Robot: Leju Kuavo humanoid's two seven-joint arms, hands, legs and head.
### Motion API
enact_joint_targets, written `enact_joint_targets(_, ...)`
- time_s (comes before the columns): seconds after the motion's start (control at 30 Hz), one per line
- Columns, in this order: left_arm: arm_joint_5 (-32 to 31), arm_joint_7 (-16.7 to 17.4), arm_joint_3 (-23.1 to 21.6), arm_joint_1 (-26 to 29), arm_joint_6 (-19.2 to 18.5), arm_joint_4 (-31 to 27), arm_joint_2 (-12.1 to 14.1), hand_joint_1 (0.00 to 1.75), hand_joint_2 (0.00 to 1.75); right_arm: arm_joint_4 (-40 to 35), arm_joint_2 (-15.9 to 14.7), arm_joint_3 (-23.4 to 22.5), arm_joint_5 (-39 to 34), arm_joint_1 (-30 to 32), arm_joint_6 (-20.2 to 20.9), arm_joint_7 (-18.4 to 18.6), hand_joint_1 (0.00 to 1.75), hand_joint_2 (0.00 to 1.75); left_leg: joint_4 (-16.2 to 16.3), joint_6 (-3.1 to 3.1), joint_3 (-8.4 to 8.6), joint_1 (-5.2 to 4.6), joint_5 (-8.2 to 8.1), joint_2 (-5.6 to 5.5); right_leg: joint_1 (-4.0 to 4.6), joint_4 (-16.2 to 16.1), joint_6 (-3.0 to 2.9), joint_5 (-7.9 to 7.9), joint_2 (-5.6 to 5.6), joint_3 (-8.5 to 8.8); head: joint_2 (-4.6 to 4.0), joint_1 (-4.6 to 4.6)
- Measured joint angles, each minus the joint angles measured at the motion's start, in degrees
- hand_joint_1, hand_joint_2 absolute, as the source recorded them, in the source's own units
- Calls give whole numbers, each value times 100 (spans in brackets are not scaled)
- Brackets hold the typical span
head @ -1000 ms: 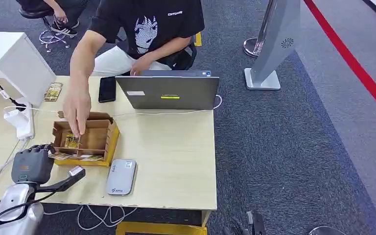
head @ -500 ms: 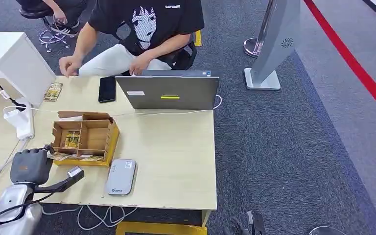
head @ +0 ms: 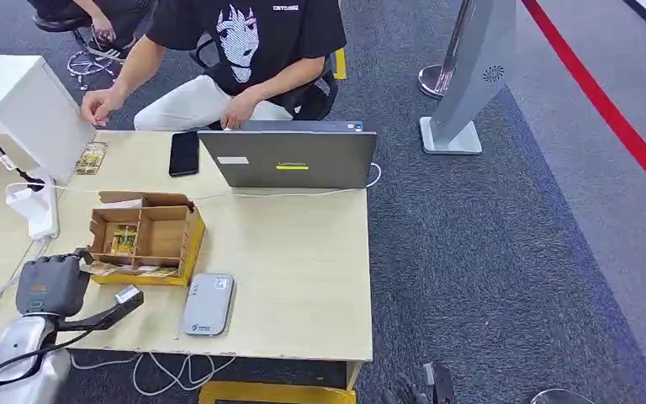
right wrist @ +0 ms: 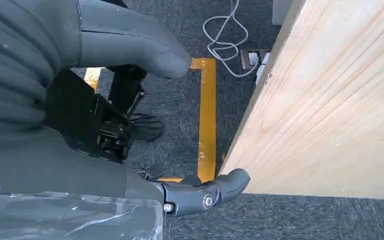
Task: Pass the card to the sensor for recognition and then transmit it.
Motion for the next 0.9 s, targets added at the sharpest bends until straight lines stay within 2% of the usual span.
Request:
enact_joint_targets(0.1, 89, -57, -46, -99, -109, -359, -2, 175, 175, 9, 0, 13, -11, -5, -55, 0, 0, 175, 1, 0, 0, 0, 0, -1, 0, 0, 0, 0, -5, -5, 0, 0)
enact_joint_targets(0.27, 61, 2, -258, -470, -577, -1124, -9, 175, 175, 15, 0, 54, -37, -15, -55, 15, 0, 175, 1, 1, 0, 0, 3, 0, 0, 0, -4, 9, -2, 6, 0, 0)
enact_joint_targets(0.43, 4, 66, -523, -814, -864, -1635, -11, 175, 175, 15, 0, 79, -55, -20, -57, 18, 0, 175, 2, 1, 0, 0, 3, 0, 0, 0, -5, 10, -2, 4, 0, -2)
enact_joint_targets(0.63, -20, 304, -745, -1435, -1263, -1781, 48, 175, 175, 22, 0, 116, -63, -28, -55, 33, 0, 175, 2, -2, -1, 1, 5, 3, 2, 2, -6, 11, 3, 4, 0, -2)
enact_joint_targets(0.9, 9, 328, -809, -1702, -1338, -1781, 98, 175, 175, 50, -2, 125, -70, -39, -55, 33, 0, 175, 2, -2, -1, 0, 5, 4, 1, 3, -6, 10, 6, 4, 0, 0)
